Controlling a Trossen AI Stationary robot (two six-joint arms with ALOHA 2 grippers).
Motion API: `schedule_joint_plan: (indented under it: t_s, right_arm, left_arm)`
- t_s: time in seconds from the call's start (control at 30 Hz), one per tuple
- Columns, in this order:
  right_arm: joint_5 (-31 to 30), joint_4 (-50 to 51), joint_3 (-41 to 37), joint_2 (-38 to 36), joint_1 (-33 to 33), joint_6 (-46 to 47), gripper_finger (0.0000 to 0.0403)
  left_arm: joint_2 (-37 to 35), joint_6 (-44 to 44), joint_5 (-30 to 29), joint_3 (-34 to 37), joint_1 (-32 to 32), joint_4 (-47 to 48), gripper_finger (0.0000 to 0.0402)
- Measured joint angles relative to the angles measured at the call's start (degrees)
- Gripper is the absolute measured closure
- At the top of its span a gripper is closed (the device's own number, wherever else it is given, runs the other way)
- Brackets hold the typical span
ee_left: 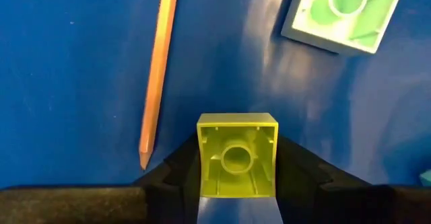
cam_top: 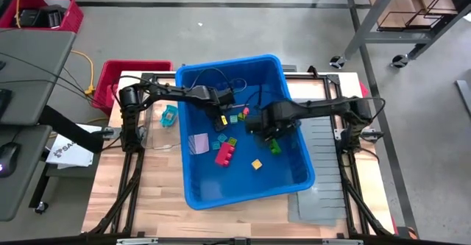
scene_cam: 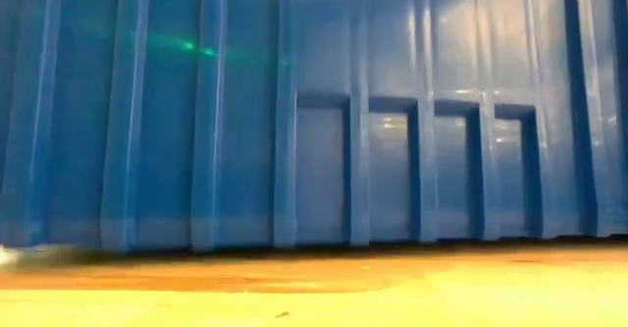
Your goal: Sort blocks
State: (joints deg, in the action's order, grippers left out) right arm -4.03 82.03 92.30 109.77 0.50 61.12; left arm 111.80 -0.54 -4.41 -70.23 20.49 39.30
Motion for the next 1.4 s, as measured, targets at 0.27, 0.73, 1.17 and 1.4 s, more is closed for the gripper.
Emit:
schedule_joint_plan:
  t_s: [0.27, 0.73, 1.17, 1.4]
  right_arm:
    - [-5.5, -1.2, 3.1, 1.3, -3.4, -2.5, 0.0131]
    - [0.1, -10.8, 0.9, 1.5, -3.3, -16.7, 0.0131]
    - [-1.7, -18.0, -18.0, 1.1, -4.1, -11.2, 0.0131]
    - [-0.2, -23.3, -20.2, 1.3, -4.7, -9.1, 0.0131]
  left_arm:
    - [-3.1, 1.1, 0.9, 0.5, -0.2, 0.4, 0.0274]
    - [-7.6, 3.9, 2.6, -0.2, 1.8, -1.1, 0.0275]
    - [-21.1, 9.4, 2.6, -0.4, 3.8, -4.1, 0.0275]
    - [-24.3, 7.0, 1.5, -0.3, 4.0, -3.2, 0.0275]
